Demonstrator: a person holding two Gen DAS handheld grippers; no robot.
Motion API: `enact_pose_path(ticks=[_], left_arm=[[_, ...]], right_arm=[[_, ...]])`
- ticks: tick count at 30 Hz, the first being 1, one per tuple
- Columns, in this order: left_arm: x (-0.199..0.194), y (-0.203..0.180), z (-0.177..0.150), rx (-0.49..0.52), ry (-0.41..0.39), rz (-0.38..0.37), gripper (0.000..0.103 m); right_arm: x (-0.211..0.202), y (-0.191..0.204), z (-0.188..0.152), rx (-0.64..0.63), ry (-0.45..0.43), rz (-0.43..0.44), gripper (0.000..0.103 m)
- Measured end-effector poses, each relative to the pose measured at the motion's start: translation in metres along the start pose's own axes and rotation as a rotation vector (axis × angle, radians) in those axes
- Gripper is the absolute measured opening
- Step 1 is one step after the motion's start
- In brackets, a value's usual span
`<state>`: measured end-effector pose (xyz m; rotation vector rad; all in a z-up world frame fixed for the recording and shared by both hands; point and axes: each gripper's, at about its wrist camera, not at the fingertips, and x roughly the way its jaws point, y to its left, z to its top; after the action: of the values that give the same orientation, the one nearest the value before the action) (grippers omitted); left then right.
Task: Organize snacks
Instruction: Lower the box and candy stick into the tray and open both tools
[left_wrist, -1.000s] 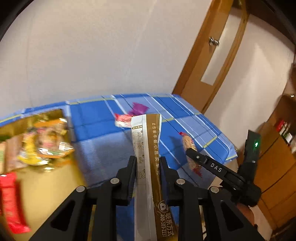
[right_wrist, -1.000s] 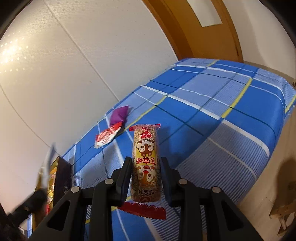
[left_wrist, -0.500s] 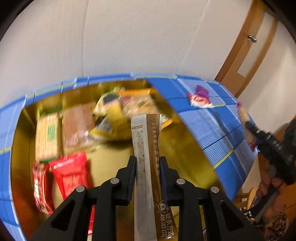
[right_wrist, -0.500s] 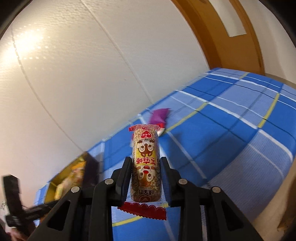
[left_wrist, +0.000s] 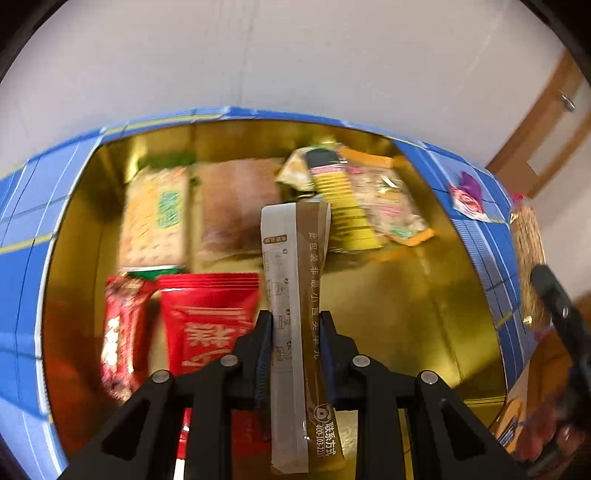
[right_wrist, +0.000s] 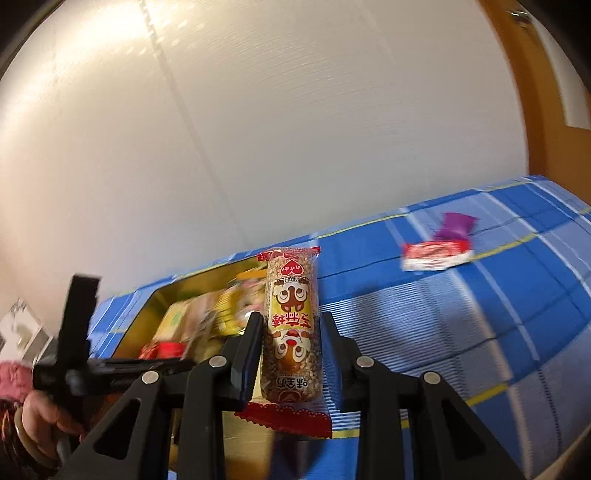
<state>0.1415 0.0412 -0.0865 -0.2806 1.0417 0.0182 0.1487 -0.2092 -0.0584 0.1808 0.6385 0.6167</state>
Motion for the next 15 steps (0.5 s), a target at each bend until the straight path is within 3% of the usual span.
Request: enact_pose_path(ticks=[9,13,15], left_arm=[[-0.001,0.001,-0.005,-0.014,0.011,-0.004,0.026],[0.001,0.003,0.001,-0.058,0.022,-0.014,0.027],[-0.001,0.001,0.000,-0.050,0.028,-0.001,0.034]], right_arm=[[0.052,0.040,-0.018,-0.043,0.207,0.038,0.031],[0.058,0.049,-0.020,-0.055,0.207,0.017,0.032],[0.058,0.048,-0.019,-0.059,0.197,0.041,0.032]])
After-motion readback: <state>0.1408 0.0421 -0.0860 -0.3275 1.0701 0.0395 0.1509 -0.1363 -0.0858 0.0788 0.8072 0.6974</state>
